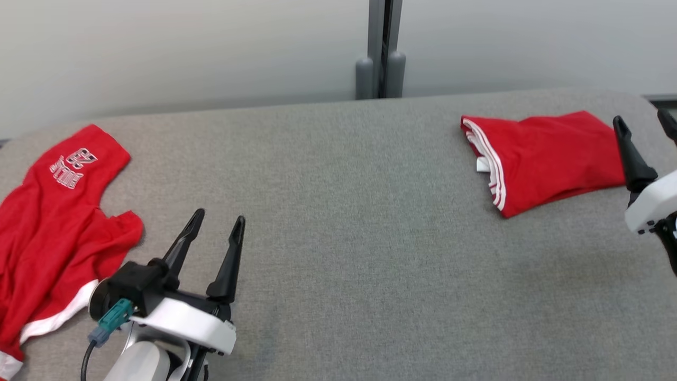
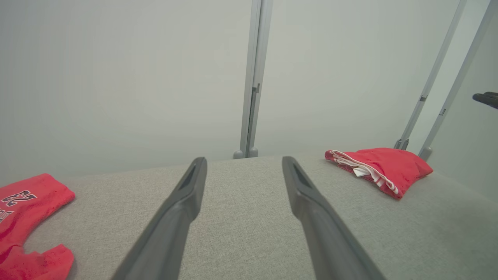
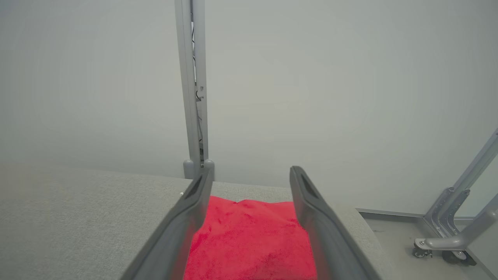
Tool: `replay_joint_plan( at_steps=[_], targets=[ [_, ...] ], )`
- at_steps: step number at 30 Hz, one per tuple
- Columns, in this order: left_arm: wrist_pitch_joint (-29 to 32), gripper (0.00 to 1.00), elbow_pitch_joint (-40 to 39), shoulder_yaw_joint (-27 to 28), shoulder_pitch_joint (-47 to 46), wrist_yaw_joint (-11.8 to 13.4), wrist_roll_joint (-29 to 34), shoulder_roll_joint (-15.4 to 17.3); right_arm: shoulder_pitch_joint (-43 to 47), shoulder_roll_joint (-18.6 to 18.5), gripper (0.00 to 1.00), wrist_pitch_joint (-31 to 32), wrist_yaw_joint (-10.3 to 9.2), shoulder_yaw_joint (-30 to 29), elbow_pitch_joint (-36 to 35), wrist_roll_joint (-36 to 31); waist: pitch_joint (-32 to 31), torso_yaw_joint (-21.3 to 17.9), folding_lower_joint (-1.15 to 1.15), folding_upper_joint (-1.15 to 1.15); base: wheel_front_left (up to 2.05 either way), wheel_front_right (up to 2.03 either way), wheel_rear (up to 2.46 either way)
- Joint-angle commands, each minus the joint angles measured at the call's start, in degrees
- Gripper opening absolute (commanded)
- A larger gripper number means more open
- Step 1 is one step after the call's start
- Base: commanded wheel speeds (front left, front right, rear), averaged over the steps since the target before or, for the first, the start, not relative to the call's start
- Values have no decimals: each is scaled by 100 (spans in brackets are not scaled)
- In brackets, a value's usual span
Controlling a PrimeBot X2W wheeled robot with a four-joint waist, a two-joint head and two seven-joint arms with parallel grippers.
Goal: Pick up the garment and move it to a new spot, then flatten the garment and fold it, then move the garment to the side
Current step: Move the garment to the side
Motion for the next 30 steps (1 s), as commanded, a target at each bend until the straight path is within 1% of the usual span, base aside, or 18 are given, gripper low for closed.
replay_joint_plan(
  at_steps=[1,3,4,7,9,10,11,12,13,16,18,21,25,30],
  targets=[
    [-17,100,-17,67,116,64,-36,73,206,-15,100,-88,2,-37,-179,15,-310,142,0,0,0,0,0],
    [-17,100,-47,137,248,129,-56,92,471,-10,100,-169,2,-165,-466,-43,-420,207,0,0,0,0,0],
    [-17,100,-87,192,367,175,-84,96,771,59,100,-212,2,-351,-787,-79,-515,279,0,0,0,0,0],
    [-17,100,-152,269,507,260,-123,68,1266,198,100,-249,2,-748,-1259,-148,-621,393,0,0,0,0,0],
    [-17,100,-165,306,596,290,-153,41,1623,355,100,-252,2,-1038,-1591,-259,-649,467,0,0,0,0,0],
    [-17,100,-165,306,596,290,-153,41,1623,355,100,-252,2,-1038,-1591,-259,-649,467,0,0,0,0,0],
    [-17,100,-161,397,678,357,-121,60,1975,548,100,-252,2,-1342,-2016,-449,-661,519,0,0,0,0,0],
    [-17,100,-143,423,704,395,-73,83,2171,648,100,-252,2,-1455,-2206,-543,-663,538,0,0,0,0,0],
    [-17,100,-143,423,704,395,-73,83,2171,648,100,-252,2,-1455,-2206,-543,-663,538,0,0,0,0,0],
    [-17,100,-107,531,787,444,-47,66,2628,925,100,-254,1,-1747,-2834,-912,-659,596,0,0,0,0,0],
    [-17,100,-111,635,797,429,-61,43,2908,1137,100,-254,2,-1925,-3147,-1147,-658,628,0,0,0,0,0],
    [-17,100,-93,782,888,406,-30,17,3283,1466,100,-244,2,-2169,-3490,-1405,-662,652,0,0,0,0,0],
    [-17,100,-123,952,950,345,37,-54,3709,1828,100,-244,2,-2473,-3709,-1581,-663,663,0,0,0,0,0],
    [-17,100,-158,1170,1114,274,192,-176,4060,2106,100,-244,2,-2673,-3767,-1658,-665,636,0,0,0,0,0]
  ],
)
